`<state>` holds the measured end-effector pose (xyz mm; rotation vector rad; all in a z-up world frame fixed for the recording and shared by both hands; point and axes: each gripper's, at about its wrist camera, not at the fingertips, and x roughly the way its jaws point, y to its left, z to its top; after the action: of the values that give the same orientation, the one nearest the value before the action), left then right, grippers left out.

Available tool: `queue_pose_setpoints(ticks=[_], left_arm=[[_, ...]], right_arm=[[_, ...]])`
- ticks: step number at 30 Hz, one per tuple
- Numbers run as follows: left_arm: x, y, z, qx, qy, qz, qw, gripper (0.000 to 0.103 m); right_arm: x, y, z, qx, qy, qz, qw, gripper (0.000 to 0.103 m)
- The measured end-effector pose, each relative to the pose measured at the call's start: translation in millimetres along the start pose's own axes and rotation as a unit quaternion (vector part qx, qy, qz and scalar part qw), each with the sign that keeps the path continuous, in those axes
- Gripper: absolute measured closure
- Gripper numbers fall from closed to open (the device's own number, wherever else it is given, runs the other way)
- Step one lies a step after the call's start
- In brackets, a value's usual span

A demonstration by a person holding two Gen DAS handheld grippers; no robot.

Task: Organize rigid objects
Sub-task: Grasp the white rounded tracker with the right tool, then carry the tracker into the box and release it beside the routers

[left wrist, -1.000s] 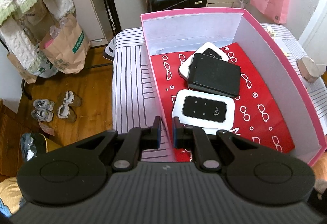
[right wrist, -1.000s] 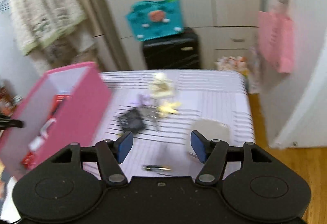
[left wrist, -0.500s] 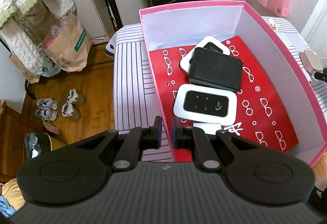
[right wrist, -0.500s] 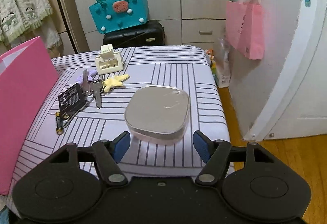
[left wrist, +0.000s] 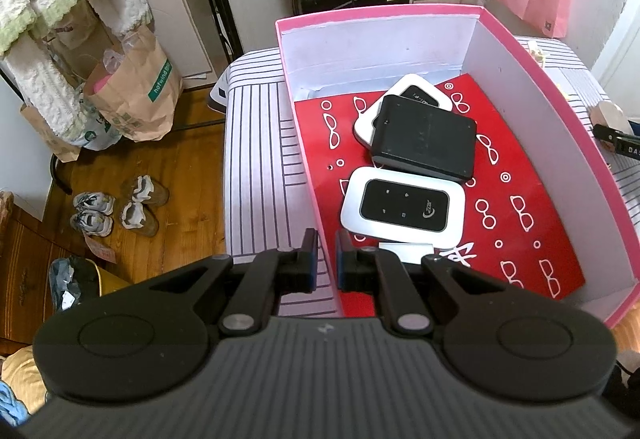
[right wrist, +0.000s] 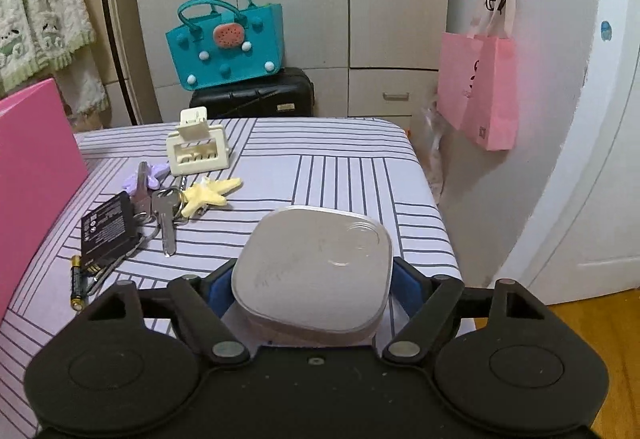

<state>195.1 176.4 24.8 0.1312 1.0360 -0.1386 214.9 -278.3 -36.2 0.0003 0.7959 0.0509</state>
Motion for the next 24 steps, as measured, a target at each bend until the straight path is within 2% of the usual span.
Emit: queue_pose_setpoints(ticks=[7,12,18,24], left_arm=[[-1,0,-1,0.002,-0.002,-0.005,1.0000,0.095],[-1,3,-3,0.000,-0.007,-0.011,0.9999,0.095],[-1,3,-3,0.003,-0.009,-0.010,0.9999,0.094],[-1,2,-4,0.002,-0.013,-0.009,0.9999,0.094]], right_arm=[[-37,12,16,-0.011,-0.024,0.046,0.999,0.022],[-68,32,31,-0.013,-0.031,0.112,0.993,0.022],[-98,62,51,-0.022,-0.037,0.221,0.974,0.021],[-115,112,74,-0.074,-0.020,0.322,0.944,0.021]])
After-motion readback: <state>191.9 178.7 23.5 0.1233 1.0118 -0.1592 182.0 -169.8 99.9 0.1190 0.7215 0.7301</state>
